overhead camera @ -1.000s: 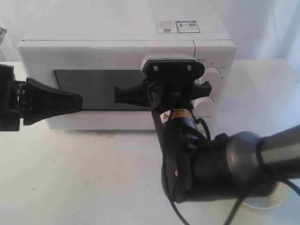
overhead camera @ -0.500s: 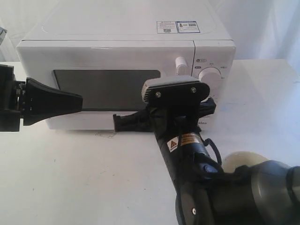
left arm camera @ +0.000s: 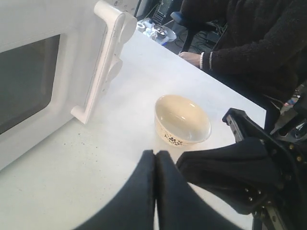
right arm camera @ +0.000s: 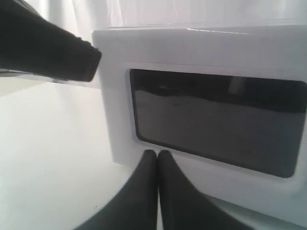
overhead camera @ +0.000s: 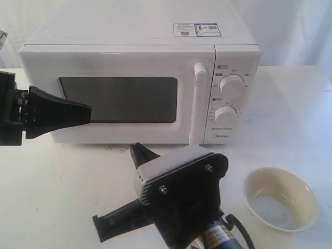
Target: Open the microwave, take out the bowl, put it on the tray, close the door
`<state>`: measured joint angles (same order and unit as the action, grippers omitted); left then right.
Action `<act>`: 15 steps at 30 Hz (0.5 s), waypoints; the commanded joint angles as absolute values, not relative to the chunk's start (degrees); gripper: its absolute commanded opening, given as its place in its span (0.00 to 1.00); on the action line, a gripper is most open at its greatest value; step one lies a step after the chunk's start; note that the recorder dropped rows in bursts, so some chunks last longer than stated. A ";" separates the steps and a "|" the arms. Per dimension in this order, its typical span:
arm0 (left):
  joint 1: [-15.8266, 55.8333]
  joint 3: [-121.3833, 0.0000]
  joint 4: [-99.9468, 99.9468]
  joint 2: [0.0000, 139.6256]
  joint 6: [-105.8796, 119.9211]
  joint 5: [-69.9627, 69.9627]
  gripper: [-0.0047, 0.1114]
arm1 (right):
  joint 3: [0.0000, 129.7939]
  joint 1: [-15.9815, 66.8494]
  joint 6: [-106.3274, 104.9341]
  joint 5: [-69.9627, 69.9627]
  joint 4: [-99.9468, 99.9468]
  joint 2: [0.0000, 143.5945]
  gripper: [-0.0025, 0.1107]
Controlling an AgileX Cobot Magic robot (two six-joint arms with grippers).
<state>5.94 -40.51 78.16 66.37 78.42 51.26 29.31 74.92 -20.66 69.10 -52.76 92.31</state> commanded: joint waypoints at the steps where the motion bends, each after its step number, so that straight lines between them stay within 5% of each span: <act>1: 6.06 -40.69 78.81 65.80 78.22 51.99 0.04 | 27.83 76.54 -27.52 69.96 -58.53 88.33 0.02; 8: 6.06 -40.69 78.81 65.80 78.22 51.99 0.04 | 27.83 77.05 -34.84 69.96 -80.05 78.54 0.02; 15: 6.06 -40.69 78.81 65.80 78.22 51.99 0.04 | 27.83 77.05 -39.22 68.45 -74.82 72.33 0.02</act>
